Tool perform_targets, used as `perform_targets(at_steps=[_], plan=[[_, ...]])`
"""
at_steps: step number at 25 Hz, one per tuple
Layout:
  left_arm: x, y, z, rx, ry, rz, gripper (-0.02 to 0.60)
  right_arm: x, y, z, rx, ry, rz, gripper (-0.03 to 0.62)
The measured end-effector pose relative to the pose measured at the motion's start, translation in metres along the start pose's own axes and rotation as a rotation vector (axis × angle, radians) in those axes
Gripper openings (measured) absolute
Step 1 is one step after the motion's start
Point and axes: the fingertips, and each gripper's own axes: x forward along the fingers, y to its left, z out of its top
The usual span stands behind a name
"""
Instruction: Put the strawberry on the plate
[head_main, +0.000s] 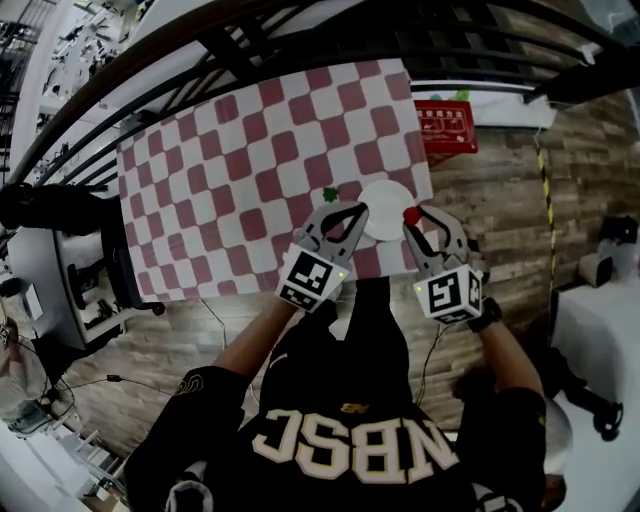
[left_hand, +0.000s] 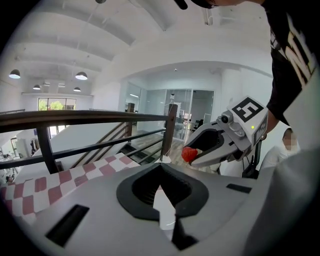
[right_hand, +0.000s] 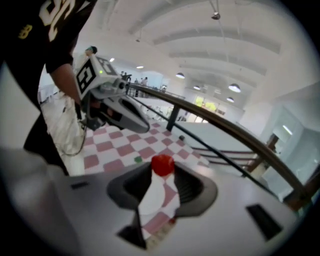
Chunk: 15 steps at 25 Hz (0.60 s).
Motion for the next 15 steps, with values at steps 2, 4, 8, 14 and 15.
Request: perform_targets(at_steps=[2, 4, 8, 14, 15], plan=[[0.004, 0.0, -0.014, -0.014, 0.025, -0.007, 0.012, 0.016, 0.017, -0.012, -0.027, 0.027, 0.066, 0.141], [0.008, 0.0, -0.025, -0.025, 0.043, -0.015, 0.012, 0.032, 0.032, -0.022, -0.035, 0.046, 0.124, 0.141], [0.015, -0.004, -0.05, -0.036, 0.09, -0.04, 0.012, 0.06, 0.049, -0.046, -0.065, 0.094, 0.188, 0.141], [0.034, -0.008, -0.105, -0.117, 0.192, -0.067, 0.012, 0.104, 0.054, -0.085, -0.094, 0.183, 0.236, 0.141], [0.037, -0.009, -0.113, -0.124, 0.206, -0.067, 0.012, 0.11, 0.055, -0.091, -0.086, 0.199, 0.245, 0.141]])
